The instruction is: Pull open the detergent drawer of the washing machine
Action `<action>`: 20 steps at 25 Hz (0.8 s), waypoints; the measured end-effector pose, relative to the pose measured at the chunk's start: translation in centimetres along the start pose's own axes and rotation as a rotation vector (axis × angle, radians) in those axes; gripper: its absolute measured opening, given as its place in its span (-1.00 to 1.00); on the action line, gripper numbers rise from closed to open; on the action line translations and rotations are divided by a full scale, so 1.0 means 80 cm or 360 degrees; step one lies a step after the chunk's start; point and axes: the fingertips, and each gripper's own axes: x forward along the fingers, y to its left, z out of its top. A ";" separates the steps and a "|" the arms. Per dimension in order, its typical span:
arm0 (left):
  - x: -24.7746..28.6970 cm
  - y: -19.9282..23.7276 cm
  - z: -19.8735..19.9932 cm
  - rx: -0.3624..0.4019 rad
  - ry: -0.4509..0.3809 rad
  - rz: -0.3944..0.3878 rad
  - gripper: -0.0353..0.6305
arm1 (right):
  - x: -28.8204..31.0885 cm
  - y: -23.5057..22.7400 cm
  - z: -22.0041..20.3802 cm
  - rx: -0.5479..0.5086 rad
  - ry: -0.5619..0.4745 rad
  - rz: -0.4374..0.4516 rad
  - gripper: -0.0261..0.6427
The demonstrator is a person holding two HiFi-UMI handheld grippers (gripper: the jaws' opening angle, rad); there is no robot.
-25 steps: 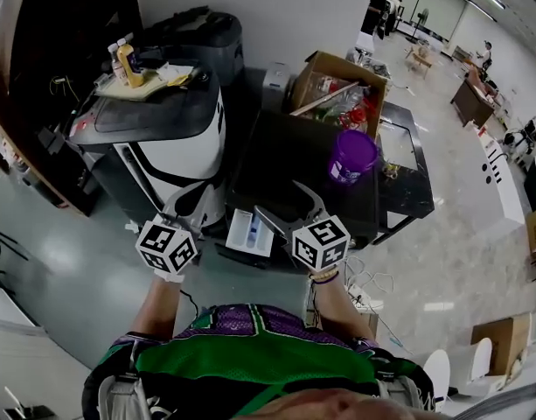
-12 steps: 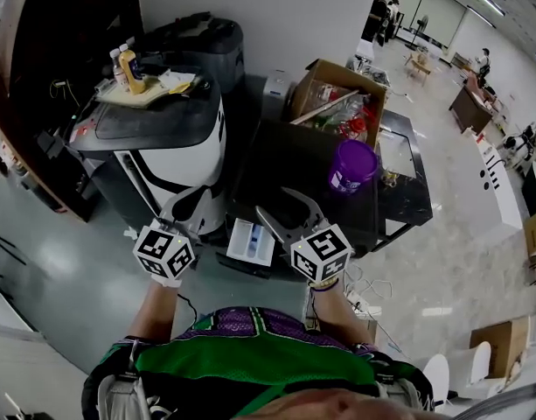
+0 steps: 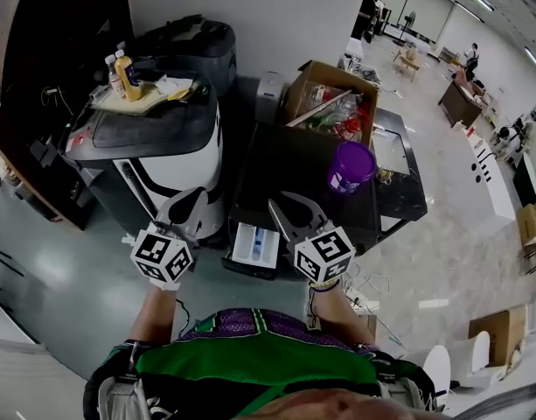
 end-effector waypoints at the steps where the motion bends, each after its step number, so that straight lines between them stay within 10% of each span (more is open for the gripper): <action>1: 0.000 0.001 0.001 0.0004 0.0001 -0.0008 -0.84 | 0.000 -0.001 0.002 0.0002 -0.0007 -0.0014 -0.78; 20: -0.003 0.000 0.000 -0.0020 -0.0011 -0.0098 -0.84 | -0.013 -0.008 -0.008 0.0065 0.0011 -0.0238 -0.92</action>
